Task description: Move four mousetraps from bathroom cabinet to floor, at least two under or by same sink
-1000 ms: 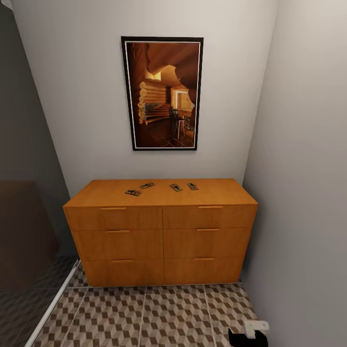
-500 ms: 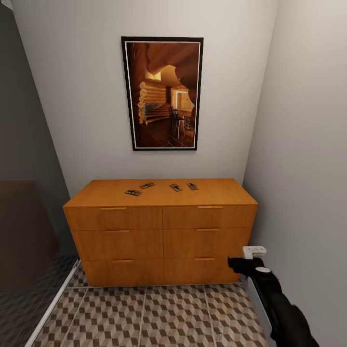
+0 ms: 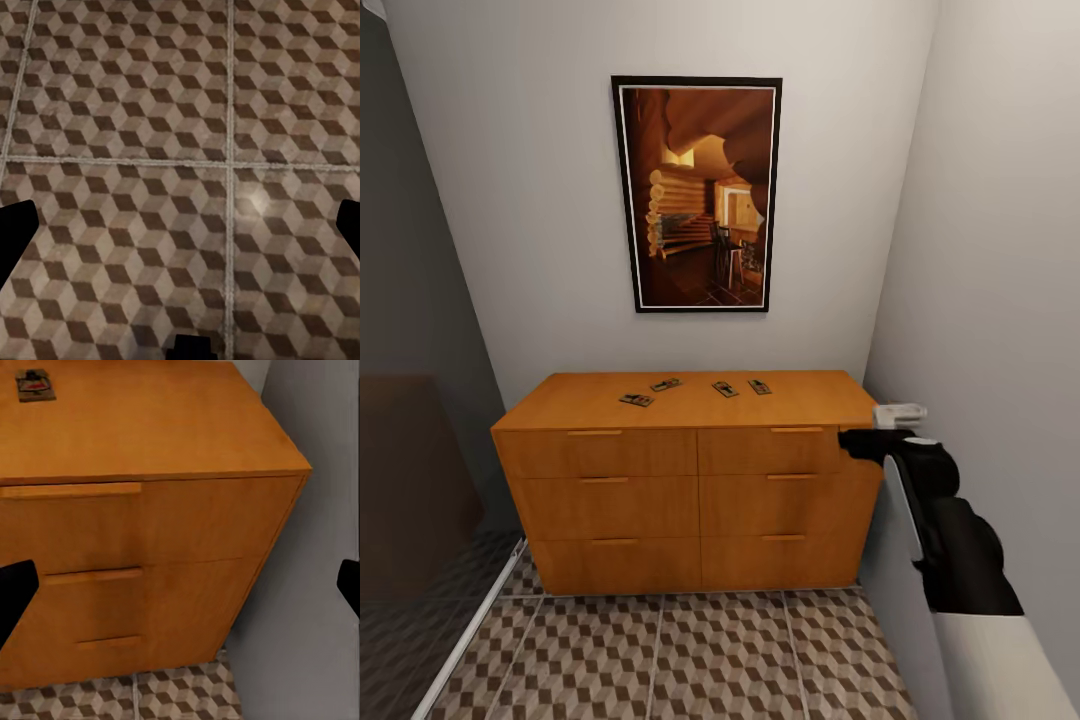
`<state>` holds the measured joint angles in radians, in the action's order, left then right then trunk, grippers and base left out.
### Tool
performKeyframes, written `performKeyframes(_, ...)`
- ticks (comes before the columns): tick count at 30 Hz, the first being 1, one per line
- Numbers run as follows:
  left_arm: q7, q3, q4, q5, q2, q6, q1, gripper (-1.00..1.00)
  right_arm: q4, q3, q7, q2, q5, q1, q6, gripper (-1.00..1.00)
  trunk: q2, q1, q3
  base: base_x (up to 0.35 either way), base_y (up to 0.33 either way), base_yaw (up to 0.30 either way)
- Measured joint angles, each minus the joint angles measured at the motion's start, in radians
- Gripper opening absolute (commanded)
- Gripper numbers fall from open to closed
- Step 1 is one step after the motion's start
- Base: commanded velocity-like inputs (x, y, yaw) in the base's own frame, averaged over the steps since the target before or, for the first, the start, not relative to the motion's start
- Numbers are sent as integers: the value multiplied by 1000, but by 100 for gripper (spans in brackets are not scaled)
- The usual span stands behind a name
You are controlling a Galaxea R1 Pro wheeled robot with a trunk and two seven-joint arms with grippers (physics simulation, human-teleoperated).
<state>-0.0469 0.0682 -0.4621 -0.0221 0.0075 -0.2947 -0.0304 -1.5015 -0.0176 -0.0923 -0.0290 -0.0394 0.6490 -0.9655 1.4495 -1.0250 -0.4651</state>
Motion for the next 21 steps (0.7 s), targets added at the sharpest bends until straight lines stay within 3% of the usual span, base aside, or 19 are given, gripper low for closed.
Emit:
performKeyframes(4,0,-1,0,0,0,0,0,100,27,0,-3,-2,0,113,-12,100,0,0,0,0,0,0)
performKeyframes(5,0,-1,0,0,0,0,0,100,60,0,-3,-2,-1,174,-15,100,0,0,0,0,0,0)
performKeyframes(11,1,-1,0,0,0,0,0,100,241,-1,-4,-3,0,386,-20,100,0,0,0,0,0,0)
performKeyframes(13,1,-1,0,0,0,0,0,100,325,-1,-4,-3,1,460,-20,100,0,0,0,0,0,0)
performKeyframes(14,1,-1,0,0,0,0,0,100,420,0,-4,-3,1,533,-18,100,0,0,0,0,0,0)
performKeyframes(21,1,-2,1,0,0,0,0,100,814,1,3,1,4,796,-10,100,0,0,0,0,0,0)
